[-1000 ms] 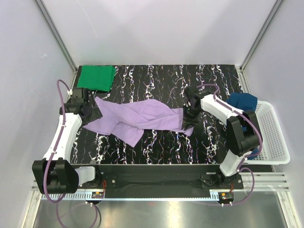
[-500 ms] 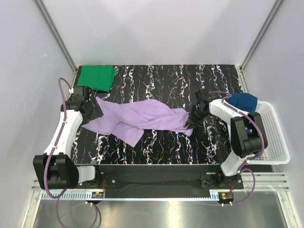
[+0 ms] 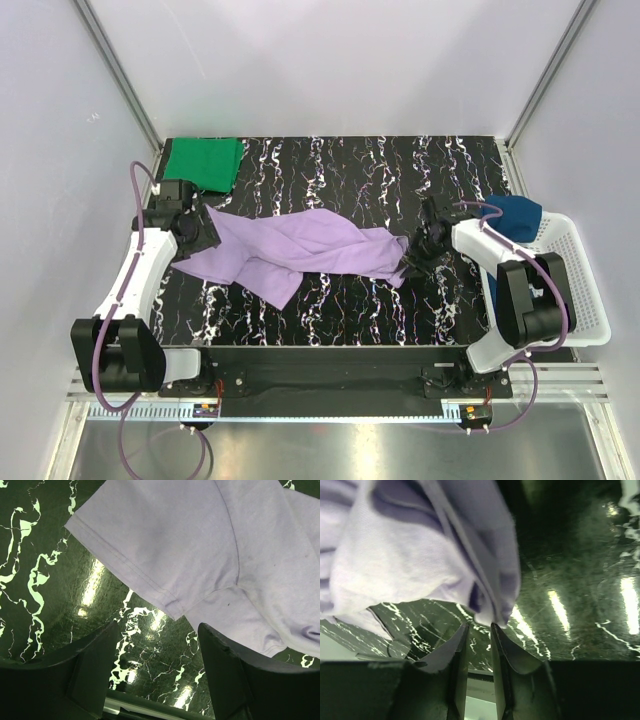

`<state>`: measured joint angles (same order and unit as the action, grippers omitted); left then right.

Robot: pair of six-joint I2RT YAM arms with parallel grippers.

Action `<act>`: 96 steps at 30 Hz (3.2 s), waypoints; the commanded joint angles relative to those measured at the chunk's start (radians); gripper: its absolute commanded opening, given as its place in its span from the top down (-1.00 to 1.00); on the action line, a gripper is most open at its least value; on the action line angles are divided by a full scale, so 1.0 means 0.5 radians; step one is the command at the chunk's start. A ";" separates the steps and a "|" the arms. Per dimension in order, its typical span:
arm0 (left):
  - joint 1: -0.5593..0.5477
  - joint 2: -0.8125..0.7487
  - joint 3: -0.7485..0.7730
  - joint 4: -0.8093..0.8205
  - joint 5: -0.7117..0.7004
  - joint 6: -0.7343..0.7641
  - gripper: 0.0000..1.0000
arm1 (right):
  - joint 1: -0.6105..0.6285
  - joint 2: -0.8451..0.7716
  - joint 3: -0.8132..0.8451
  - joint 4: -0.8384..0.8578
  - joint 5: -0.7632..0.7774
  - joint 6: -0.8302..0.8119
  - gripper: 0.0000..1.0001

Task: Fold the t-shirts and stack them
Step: Flatten the tshirt out

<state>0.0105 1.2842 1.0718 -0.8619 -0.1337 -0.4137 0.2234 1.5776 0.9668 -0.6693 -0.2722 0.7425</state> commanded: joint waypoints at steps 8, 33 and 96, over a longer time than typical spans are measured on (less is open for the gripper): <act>-0.067 0.018 0.151 0.021 -0.006 0.054 -0.40 | -0.075 0.075 0.008 0.197 -0.045 0.024 0.39; -0.070 0.036 0.173 0.006 -0.009 0.054 -0.40 | -0.060 0.075 0.018 0.268 -0.253 0.092 0.28; 0.217 -0.120 -0.143 0.064 0.184 -0.274 -0.42 | -0.140 0.134 0.266 0.050 -0.134 -0.251 1.00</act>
<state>0.0467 1.2873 1.0393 -0.8581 -0.1009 -0.4747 0.1551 1.7020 1.0080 -0.5945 -0.3187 0.6712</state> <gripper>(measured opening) 0.708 0.012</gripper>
